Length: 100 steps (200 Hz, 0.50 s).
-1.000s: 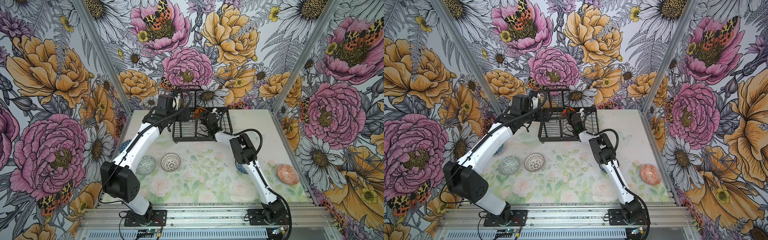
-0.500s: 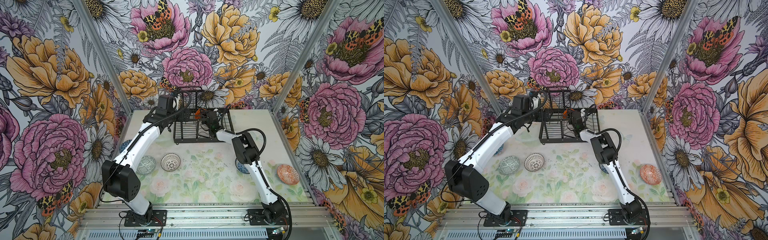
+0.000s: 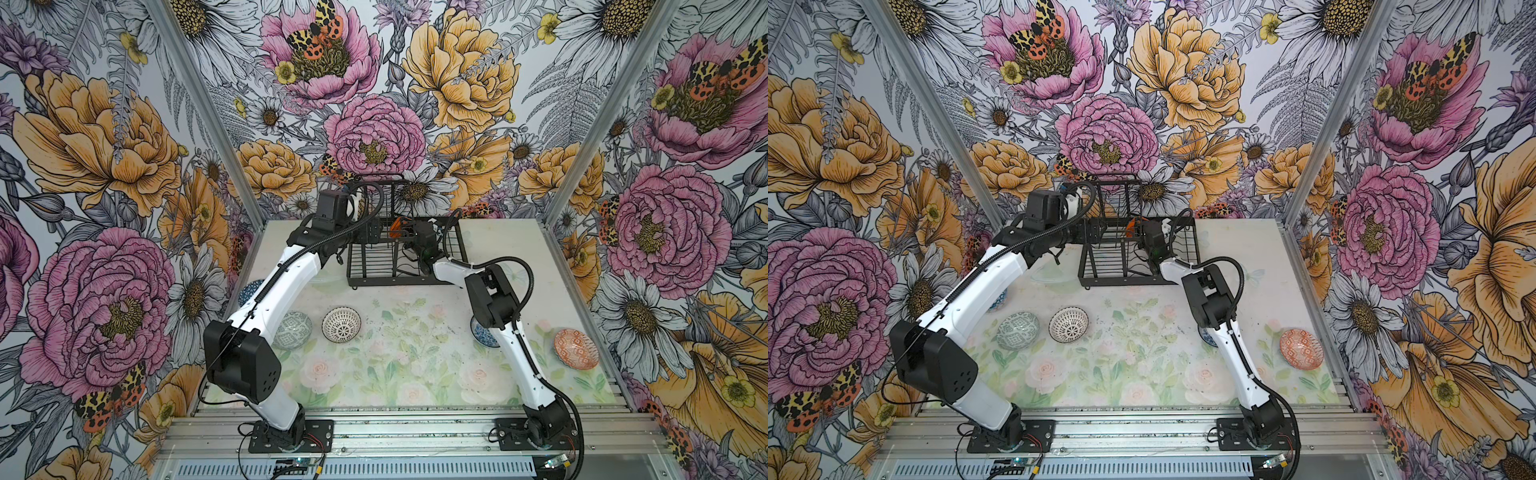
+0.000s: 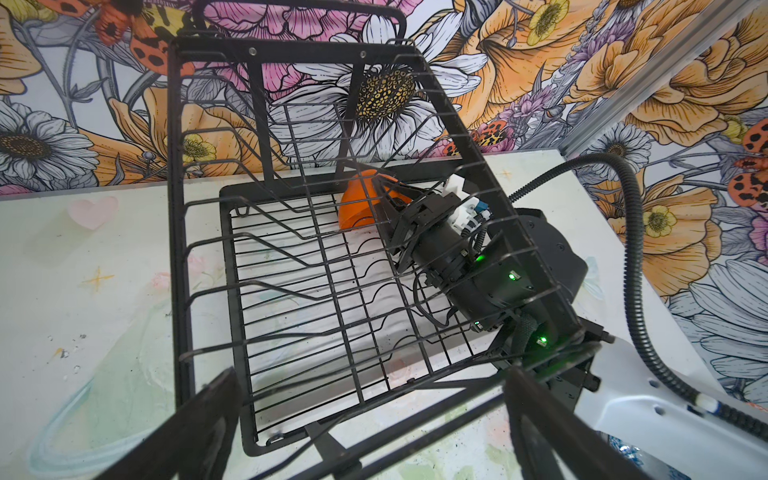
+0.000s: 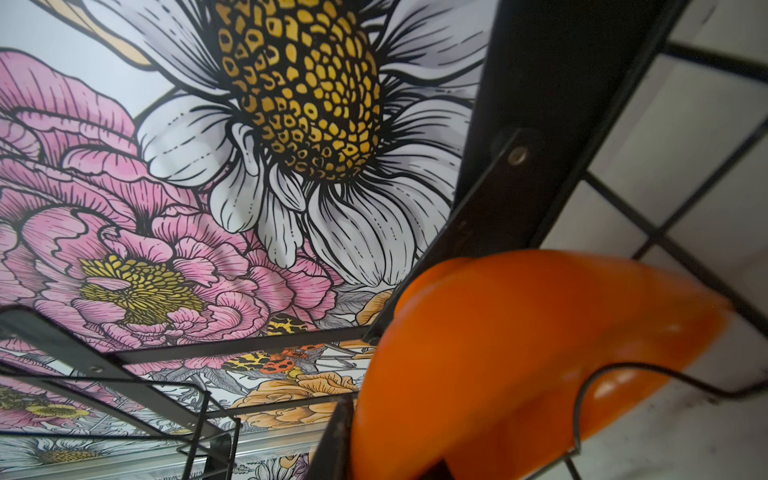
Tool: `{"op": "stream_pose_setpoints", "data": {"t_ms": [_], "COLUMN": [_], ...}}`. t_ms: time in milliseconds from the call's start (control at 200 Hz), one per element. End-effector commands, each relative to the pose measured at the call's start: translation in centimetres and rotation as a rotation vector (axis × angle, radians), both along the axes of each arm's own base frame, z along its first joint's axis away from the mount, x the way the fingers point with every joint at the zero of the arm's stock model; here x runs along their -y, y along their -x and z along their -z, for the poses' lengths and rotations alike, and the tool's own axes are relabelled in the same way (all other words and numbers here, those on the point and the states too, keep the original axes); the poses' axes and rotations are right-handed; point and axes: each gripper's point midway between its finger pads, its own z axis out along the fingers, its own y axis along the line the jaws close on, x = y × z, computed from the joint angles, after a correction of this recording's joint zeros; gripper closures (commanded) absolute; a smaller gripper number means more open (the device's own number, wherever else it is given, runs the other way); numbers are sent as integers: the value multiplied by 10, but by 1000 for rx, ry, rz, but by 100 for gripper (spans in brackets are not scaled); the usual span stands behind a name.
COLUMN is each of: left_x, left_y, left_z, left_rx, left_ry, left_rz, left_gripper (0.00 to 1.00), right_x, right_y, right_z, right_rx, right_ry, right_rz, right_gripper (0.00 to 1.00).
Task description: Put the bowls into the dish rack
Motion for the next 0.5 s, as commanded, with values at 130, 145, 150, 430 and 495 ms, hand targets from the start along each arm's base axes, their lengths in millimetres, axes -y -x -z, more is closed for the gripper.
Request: {"op": "stream_pose_setpoints", "data": {"t_ms": [130, 145, 150, 430, 495], "left_x": [5, 6, 5, 8, 9], "left_y": [6, 6, 6, 5, 5], "left_z": [-16, -16, -16, -19, -19], "left_rx": [32, 33, 33, 42, 43], "left_ry": [11, 11, 11, 10, 7], "left_rz": [8, 8, 8, 9, 11], "left_gripper": [1, 1, 1, 1, 1], "right_x": [12, 13, 12, 17, 18], "right_y": [1, 0, 1, -6, -7], "right_z": [44, 43, 42, 24, 22], "right_rx": [-144, -141, -141, -107, -103], "right_ry": [66, 65, 64, 57, 57], "right_rz": [3, 3, 2, 6, 5], "right_gripper": [74, 73, 73, 63, 61]}}
